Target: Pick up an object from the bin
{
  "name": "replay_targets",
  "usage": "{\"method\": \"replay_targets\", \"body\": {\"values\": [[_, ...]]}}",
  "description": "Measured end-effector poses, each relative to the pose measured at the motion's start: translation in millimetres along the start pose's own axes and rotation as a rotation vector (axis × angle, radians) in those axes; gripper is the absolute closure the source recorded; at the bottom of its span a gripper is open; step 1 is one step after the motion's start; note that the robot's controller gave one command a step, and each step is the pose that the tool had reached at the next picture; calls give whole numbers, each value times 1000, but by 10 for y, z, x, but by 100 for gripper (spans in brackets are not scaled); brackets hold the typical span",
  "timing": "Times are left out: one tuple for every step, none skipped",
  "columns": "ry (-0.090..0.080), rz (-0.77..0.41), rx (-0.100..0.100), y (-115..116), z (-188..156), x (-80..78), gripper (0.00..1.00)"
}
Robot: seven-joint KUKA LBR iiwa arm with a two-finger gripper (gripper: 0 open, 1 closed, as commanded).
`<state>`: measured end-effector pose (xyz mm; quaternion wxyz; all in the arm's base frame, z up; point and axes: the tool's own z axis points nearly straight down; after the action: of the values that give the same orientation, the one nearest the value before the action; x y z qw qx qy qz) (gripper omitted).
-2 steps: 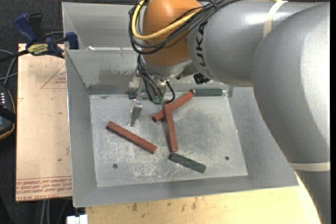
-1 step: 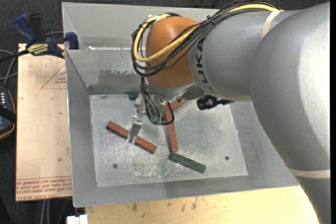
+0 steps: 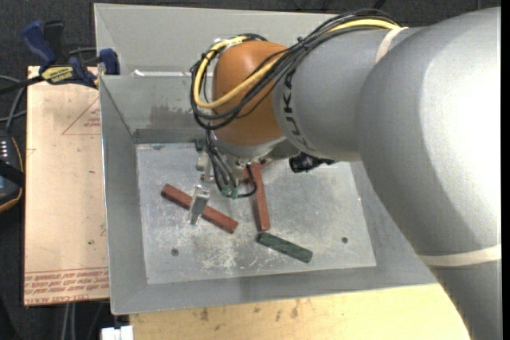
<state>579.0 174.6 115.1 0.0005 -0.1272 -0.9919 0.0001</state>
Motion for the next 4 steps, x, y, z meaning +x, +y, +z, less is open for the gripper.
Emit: {"method": "replay_targets", "body": {"values": [[-2,262,-2,-131,343,182,0],[-23,173,-13,-15,368,161,100],[-23,173,-13,-16,368,161,100],[-20,173,-11,-17,355,159,100]]}}
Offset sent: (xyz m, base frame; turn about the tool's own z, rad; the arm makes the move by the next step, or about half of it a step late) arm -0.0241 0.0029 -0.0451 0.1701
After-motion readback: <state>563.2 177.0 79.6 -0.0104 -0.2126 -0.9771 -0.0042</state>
